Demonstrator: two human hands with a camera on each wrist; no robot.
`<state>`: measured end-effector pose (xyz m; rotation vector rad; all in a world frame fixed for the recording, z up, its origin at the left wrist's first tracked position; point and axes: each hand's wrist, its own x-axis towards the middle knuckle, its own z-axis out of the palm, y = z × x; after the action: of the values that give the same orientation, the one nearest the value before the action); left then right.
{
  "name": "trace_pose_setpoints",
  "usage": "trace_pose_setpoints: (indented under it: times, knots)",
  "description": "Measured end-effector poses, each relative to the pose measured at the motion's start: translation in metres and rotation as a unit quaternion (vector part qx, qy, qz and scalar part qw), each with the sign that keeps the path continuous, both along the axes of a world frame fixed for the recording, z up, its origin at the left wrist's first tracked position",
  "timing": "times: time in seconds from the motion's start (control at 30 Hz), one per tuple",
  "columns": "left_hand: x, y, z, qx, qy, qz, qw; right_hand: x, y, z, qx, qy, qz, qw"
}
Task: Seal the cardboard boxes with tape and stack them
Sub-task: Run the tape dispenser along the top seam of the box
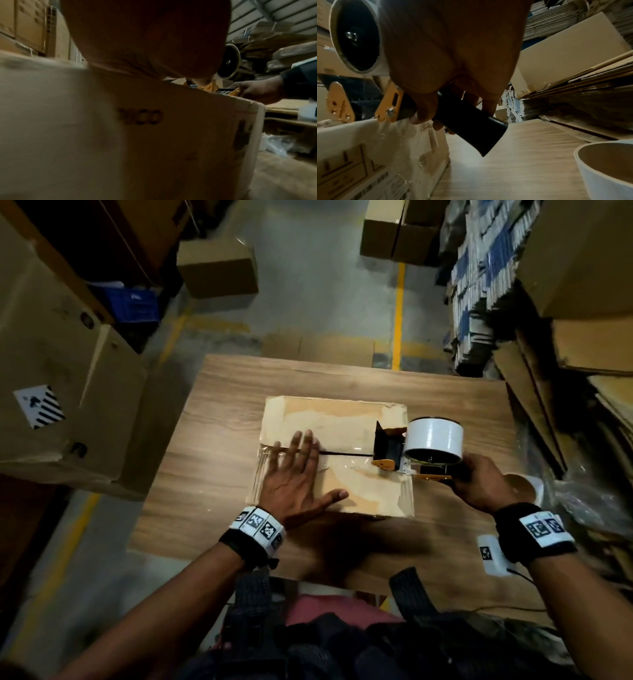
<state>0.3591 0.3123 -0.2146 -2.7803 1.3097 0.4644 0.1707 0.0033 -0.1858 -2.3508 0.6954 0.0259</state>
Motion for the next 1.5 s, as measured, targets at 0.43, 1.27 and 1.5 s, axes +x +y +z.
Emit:
trace_pose_setpoints:
  times: [0.43,1.27,1.5]
  knots:
    - [-0.059,-0.091,-0.001,-0.030,0.054,-0.041,0.997,-0.009,-0.024,-0.038,0.063,-0.005,0.024,0.998]
    - [-0.064,-0.099,-0.012,0.014,0.031,-0.030,0.999,-0.081,-0.108,-0.036,-0.017,0.111,0.054,0.992]
    - [-0.064,-0.100,-0.010,0.026,0.037,-0.033,0.998,-0.051,-0.098,-0.040,-0.069,0.198,0.077,0.975]
